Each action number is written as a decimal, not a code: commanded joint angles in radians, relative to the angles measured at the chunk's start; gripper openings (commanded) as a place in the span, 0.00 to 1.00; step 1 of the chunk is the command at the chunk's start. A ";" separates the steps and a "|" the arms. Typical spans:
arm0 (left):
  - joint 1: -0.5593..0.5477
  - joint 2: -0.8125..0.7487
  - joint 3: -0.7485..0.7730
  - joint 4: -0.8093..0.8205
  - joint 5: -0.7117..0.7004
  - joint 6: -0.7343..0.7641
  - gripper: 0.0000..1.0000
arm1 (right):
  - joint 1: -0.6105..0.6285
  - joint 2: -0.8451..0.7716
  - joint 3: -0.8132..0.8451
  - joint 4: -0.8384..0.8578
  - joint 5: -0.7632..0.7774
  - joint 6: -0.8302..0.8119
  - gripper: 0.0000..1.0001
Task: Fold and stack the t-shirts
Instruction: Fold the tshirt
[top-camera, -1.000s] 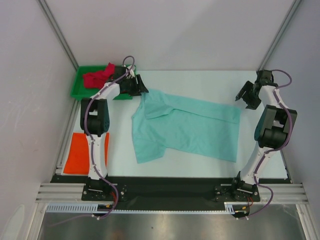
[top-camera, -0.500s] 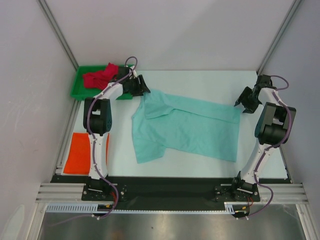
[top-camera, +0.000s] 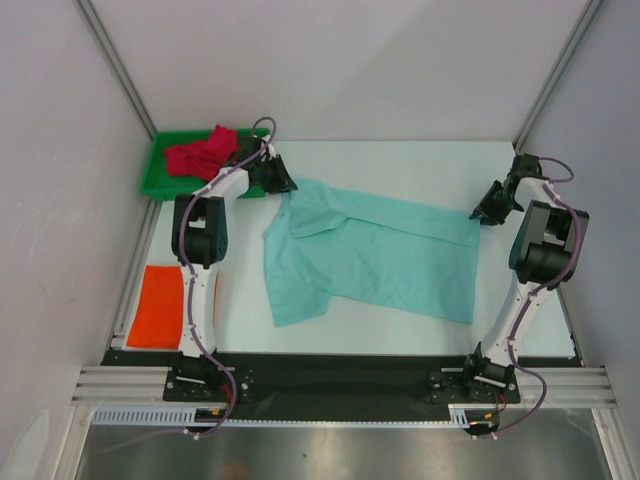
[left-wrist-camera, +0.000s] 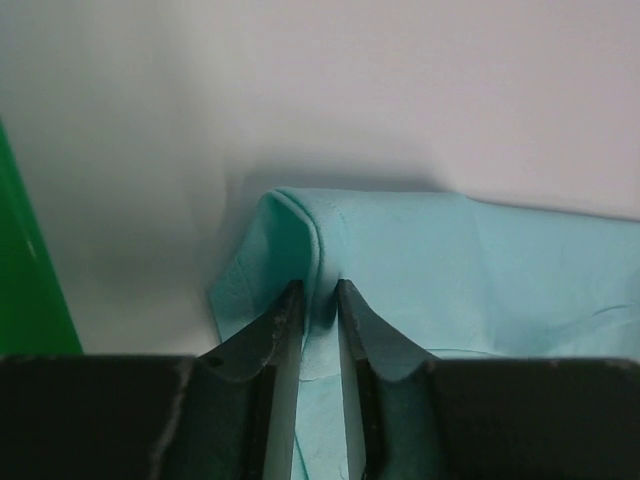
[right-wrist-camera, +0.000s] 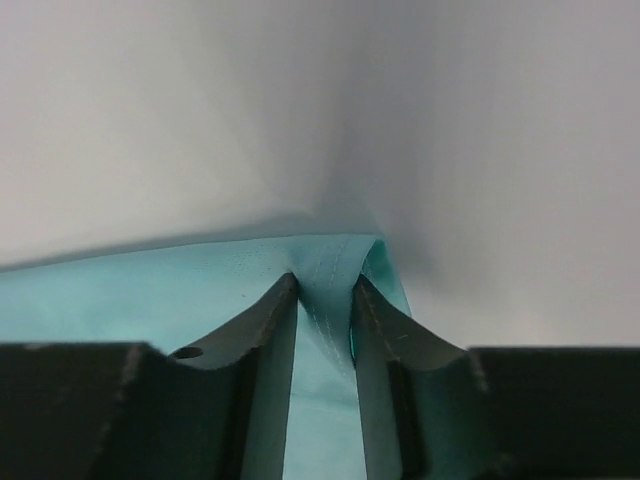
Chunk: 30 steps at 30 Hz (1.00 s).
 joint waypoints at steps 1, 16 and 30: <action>0.001 0.005 0.044 0.020 -0.015 -0.002 0.24 | -0.007 0.011 0.066 0.014 0.007 0.036 0.23; 0.011 -0.021 0.044 -0.020 -0.115 0.018 0.00 | -0.027 0.077 0.112 0.037 0.016 0.080 0.07; 0.011 -0.058 0.022 -0.087 -0.190 0.053 0.24 | -0.042 0.082 0.134 0.004 0.071 0.061 0.21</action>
